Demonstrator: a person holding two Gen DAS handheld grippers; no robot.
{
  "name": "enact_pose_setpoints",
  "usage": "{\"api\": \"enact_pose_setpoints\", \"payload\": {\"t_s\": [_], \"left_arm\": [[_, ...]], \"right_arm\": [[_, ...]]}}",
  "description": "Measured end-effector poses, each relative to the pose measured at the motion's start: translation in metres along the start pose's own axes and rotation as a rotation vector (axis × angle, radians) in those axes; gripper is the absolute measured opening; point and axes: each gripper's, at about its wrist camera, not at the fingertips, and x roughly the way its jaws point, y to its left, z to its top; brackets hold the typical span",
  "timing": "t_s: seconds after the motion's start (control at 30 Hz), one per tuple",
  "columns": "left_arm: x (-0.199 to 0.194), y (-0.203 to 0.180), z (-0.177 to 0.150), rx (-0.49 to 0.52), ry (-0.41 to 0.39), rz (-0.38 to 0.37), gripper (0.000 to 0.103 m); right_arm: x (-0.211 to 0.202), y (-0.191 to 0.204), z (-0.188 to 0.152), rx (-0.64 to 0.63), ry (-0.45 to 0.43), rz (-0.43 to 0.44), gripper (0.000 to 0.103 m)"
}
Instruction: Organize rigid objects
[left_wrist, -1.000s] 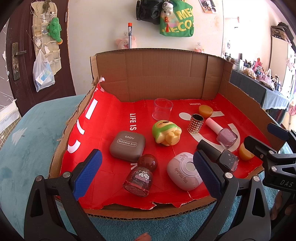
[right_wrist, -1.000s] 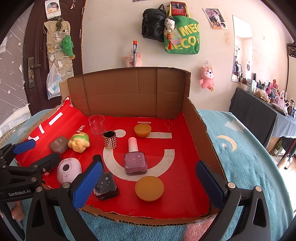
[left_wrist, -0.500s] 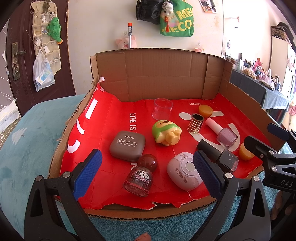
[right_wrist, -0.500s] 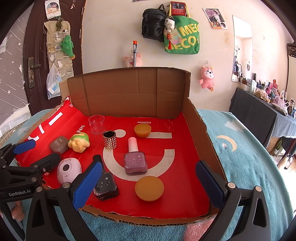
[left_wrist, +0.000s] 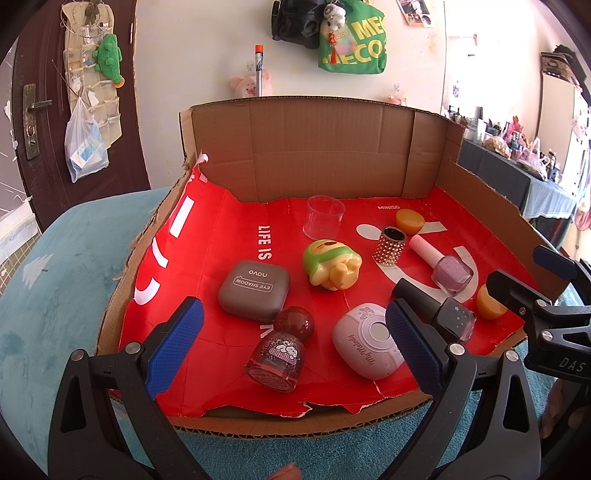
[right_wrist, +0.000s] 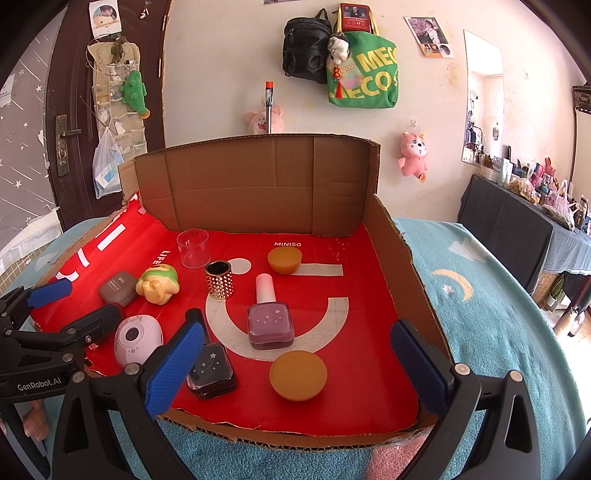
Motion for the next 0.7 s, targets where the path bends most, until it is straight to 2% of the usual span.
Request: {"api": "enact_pose_setpoints", "payload": {"t_s": [0.4,0.57,0.7], "left_arm": [[-0.001,0.0,-0.001,-0.002,-0.002,-0.004,0.1],[-0.015,-0.001,-0.004,-0.015,-0.016,-0.045,0.1],[-0.045,0.006,-0.01,-0.07,0.006,-0.11,0.1]], "right_arm": [[0.0,0.0,0.0,-0.001,0.001,-0.001,0.103],[-0.003,-0.001,0.001,0.002,-0.004,0.004,0.103],[-0.034,0.001,0.003,-0.007,-0.016,0.018,0.103]]}}
